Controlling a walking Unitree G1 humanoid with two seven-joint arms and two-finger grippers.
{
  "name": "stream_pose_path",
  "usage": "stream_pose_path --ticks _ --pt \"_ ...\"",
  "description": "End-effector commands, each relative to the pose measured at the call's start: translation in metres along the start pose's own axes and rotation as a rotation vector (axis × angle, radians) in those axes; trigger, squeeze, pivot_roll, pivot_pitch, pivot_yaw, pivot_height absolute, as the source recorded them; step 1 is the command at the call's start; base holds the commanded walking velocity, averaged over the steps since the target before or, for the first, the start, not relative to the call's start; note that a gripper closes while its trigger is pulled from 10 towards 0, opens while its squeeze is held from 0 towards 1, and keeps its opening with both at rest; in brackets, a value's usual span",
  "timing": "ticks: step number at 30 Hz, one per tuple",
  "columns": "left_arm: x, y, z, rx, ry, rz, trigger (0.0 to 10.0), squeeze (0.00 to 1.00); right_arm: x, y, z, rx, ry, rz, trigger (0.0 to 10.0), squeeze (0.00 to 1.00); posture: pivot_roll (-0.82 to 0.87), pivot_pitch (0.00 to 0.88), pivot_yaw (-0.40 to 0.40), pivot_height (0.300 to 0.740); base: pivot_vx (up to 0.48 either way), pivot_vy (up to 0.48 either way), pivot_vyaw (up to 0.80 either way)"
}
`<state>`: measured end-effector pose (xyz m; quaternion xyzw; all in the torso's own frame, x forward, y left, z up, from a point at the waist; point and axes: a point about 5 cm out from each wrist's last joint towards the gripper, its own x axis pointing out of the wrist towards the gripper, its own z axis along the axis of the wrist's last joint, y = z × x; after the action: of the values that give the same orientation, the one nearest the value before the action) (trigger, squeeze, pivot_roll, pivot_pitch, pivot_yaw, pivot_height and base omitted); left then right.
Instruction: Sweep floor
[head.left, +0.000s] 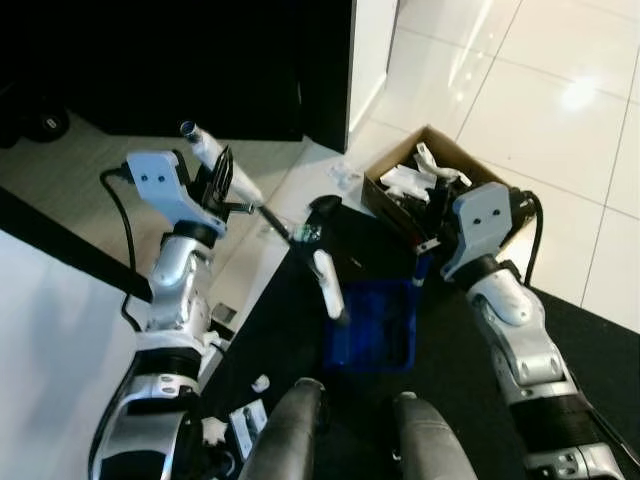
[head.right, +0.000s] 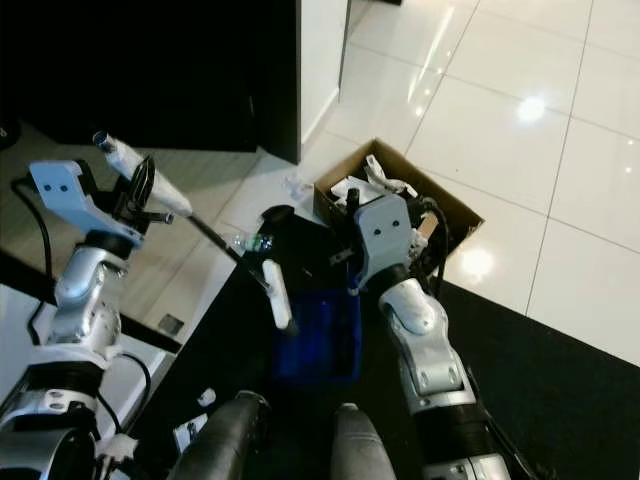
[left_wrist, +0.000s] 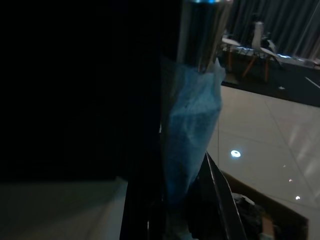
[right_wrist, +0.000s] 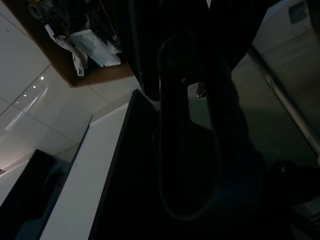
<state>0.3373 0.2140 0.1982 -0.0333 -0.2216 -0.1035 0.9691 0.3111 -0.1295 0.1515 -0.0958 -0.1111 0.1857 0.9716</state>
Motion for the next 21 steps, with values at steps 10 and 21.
stream_pose_path --ticks 10,21 --pt "0.017 0.014 0.085 0.132 -0.149 -0.102 10.0 0.0 0.003 0.015 -0.014 0.016 -0.008 0.017 10.0 0.0 0.0 0.224 0.12 0.74 0.0 0.0 0.0" --pt "-0.019 -0.006 -0.016 0.245 0.165 -0.128 10.0 0.0 -0.002 0.012 -0.032 -0.086 0.044 -0.019 10.0 0.0 -0.04 0.232 0.127 0.74 0.0 0.0 0.0"
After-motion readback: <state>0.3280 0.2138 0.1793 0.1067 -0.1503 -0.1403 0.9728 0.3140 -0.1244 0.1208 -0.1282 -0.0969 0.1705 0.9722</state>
